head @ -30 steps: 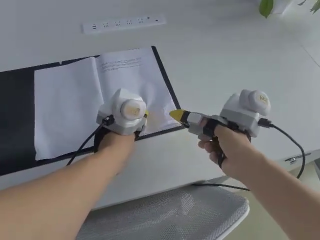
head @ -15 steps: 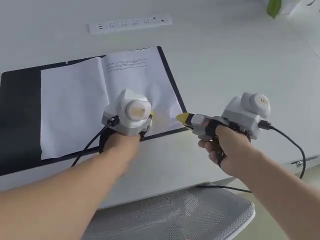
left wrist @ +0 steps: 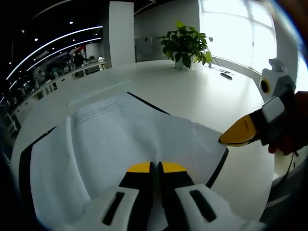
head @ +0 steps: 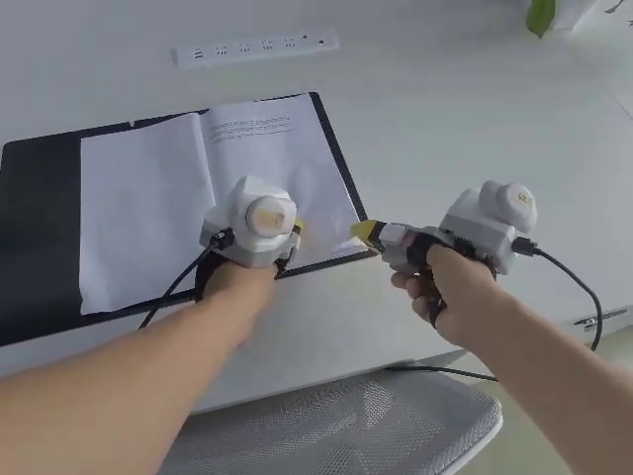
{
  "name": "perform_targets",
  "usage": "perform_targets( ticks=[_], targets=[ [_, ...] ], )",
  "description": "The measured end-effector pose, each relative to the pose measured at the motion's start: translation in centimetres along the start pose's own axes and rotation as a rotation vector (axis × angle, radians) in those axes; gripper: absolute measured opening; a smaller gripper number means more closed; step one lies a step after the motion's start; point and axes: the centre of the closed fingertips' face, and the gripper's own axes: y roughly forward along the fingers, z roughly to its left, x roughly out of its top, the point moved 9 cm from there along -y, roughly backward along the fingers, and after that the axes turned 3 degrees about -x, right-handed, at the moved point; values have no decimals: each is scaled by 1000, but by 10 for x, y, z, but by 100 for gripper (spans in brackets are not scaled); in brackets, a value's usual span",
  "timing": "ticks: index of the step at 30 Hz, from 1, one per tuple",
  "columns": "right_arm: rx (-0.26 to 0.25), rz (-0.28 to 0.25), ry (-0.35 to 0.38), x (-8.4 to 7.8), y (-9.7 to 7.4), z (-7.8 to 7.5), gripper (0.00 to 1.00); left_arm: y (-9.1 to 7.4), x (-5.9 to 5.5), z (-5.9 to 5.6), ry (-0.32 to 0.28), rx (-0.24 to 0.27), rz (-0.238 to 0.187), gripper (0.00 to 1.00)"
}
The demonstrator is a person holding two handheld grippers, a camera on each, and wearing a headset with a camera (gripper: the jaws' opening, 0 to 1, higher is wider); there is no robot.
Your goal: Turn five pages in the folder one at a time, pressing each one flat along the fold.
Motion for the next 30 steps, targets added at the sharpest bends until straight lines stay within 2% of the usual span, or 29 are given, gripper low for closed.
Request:
perform_targets(
  ticks=[2, 4, 6, 7, 8, 12, 15, 18, 21, 30],
  targets=[
    [7, -2, -1, 1, -1, 2, 0, -3, 0, 2, -11, 4, 0, 0],
    [22, -3, -10, 1, -1, 8, 0, -4, -1, 3, -48, -10, -3, 1],
    [38, -8, -23, 2, -2, 14, 0, -8, -2, 4, -75, -12, -5, 12],
    [49, -9, -22, 2, -2, 17, 0, -10, -2, 4, -90, -28, -13, 16],
    [59, -11, -31, 2, -3, 21, 0, -15, -1, 5, -86, -25, -5, 19],
    [98, -19, -61, 2, -4, 38, 0, -32, -1, 11, -67, -23, -7, 12],
    [132, -19, -93, 1, -4, 52, 0, -47, 2, 17, -95, -13, -27, 16],
    [168, -18, -115, -2, -5, 65, 0, -63, 4, 24, -100, -6, -43, 15],
    [204, -16, -137, -5, -4, 79, 0, -81, 4, 33, -133, 10, -62, 16],
    [276, 17, -214, -19, 6, 117, 0, -125, -7, 57, -176, 56, -93, 16]
  ],
)
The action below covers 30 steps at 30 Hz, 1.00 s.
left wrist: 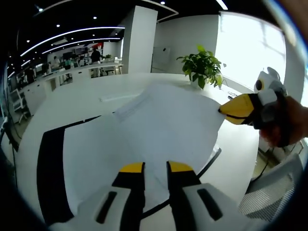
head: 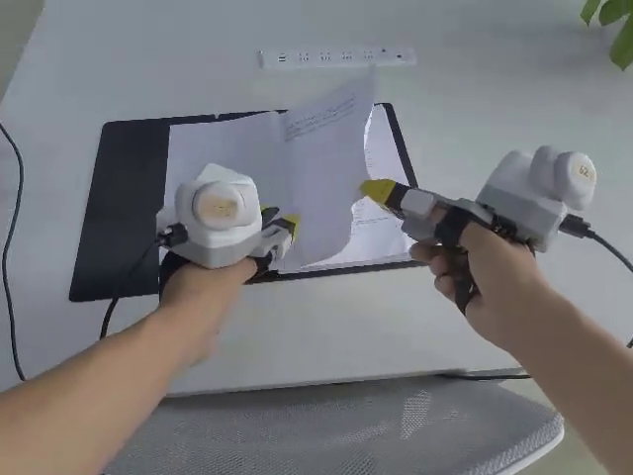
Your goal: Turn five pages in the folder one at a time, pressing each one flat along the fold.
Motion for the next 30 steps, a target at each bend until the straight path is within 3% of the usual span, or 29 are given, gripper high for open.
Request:
perform_targets(
  ticks=[9, 18, 30],
  targets=[
    [71, 48, -31, -10, 18, 26, 0, -39, -14, 26, -61, 51, -6, 15],
    [119, 144, -72, -38, 53, 57, 0, -76, -23, 47, -96, 92, -25, 16],
    [106, 278, -86, -81, 100, 63, 0, -108, -37, 71, -137, 153, -29, 15]
  ],
)
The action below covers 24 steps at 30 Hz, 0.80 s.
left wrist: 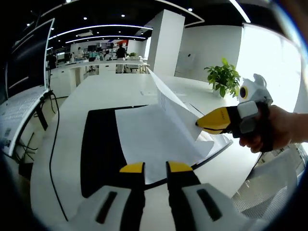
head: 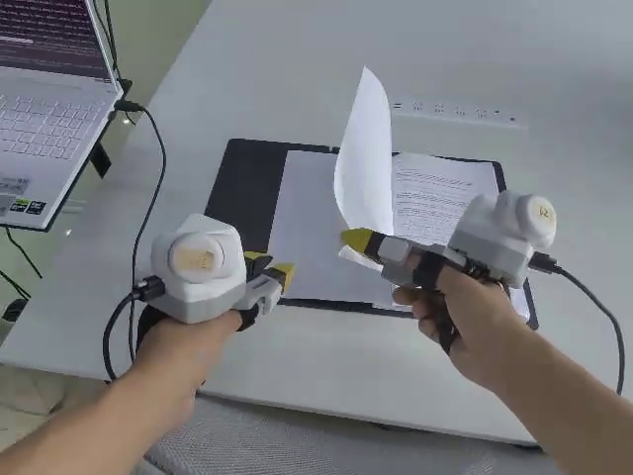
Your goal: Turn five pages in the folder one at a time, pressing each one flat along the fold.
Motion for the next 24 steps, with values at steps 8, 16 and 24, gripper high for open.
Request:
perform_targets(
  ticks=[8, 16, 24],
  targets=[
    [-30, 84, 2, -12, 41, -20, 0, -12, -8, 23, -26, 41, 4, 14],
    [-65, 165, 9, -29, 78, -36, 0, -17, -14, 34, -50, 58, 22, 15],
    [-110, 240, 20, -48, 105, -50, 0, -14, -18, 44, -67, 72, 37, 13]
  ],
)
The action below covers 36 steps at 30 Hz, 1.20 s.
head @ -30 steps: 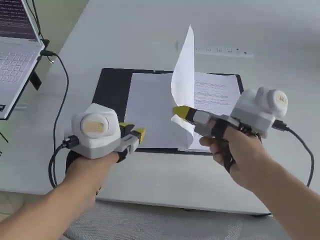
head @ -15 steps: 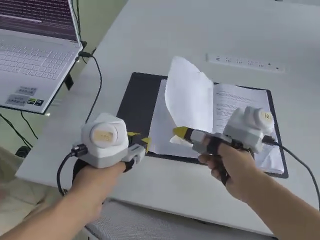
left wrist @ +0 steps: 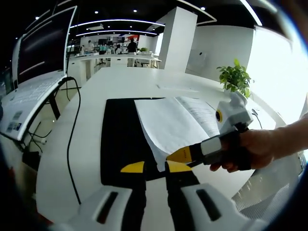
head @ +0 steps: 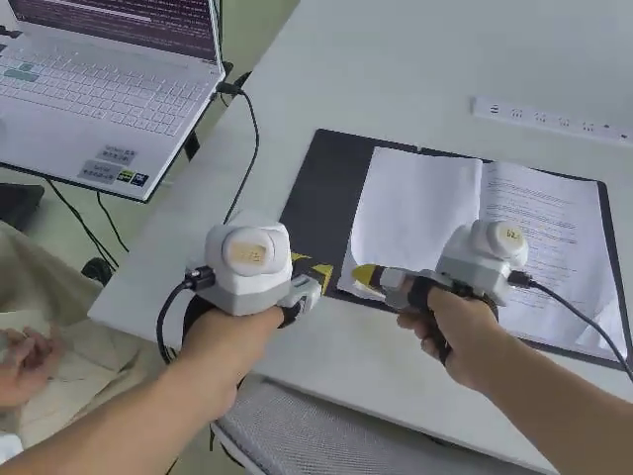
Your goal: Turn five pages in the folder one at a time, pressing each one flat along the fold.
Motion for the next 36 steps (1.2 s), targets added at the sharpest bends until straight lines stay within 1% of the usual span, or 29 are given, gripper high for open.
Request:
perform_targets(
  ticks=[4, 6, 8, 10, 12, 15, 17, 19, 21, 25, 26, 27, 28, 29, 30, 31, 32, 35, 36],
  targets=[
    [-16, 10, 6, -3, 8, -8, 0, 4, -2, 3, -3, 2, 8, 13],
    [-23, 17, 10, -5, 8, -11, 0, 4, -1, 1, -5, 3, 13, 13],
    [-11, 15, 37, -7, 8, -12, 0, 6, 0, 1, -3, 1, 15, 12],
    [-5, 14, 41, -8, 9, -14, 0, 11, 1, 1, -4, 1, 15, 12],
    [16, 9, 62, -8, 8, -15, 0, 15, 2, 1, -8, 0, 18, 12],
    [53, 8, 72, -9, 7, -13, 5, 23, 4, -2, -5, -5, 16, 11],
    [62, 13, 73, -10, 7, -12, 6, 29, 5, -3, 4, -8, 26, 11],
    [66, 13, 73, -12, 4, -10, 6, 32, 7, -5, 10, -12, 30, 10],
    [82, 26, 76, -15, 2, -8, 7, 38, 8, -6, 14, -16, 28, 10],
    [96, 27, 66, -18, -10, -8, 6, 45, 7, -9, 20, -21, 39, 9],
    [97, 14, 62, -17, -14, -8, 7, 47, 7, -9, 19, -20, 41, 9],
    [94, 4, 66, -16, -17, -10, 7, 53, 7, -6, 21, -21, 42, 9],
    [95, -5, 80, -14, -23, -12, 6, 55, 6, -6, 22, -22, 46, 9],
    [101, -27, 84, -12, -27, -13, 6, 55, 6, -9, 24, -23, 54, 8],
    [95, -50, 86, -9, -34, -17, 6, 57, 4, -11, 26, -33, 55, 8],
    [93, -63, 84, -6, -39, -19, 5, 62, 2, -11, 25, -38, 54, 7],
    [105, -90, 96, -3, -46, -20, 3, 64, 1, -12, 25, -40, 55, 6],
    [110, -130, 107, 8, -61, -28, 4, 70, -3, -16, 33, -53, 53, 4],
    [113, -142, 113, 12, -64, -30, 4, 74, -6, -17, 27, -61, 60, 4]
  ],
)
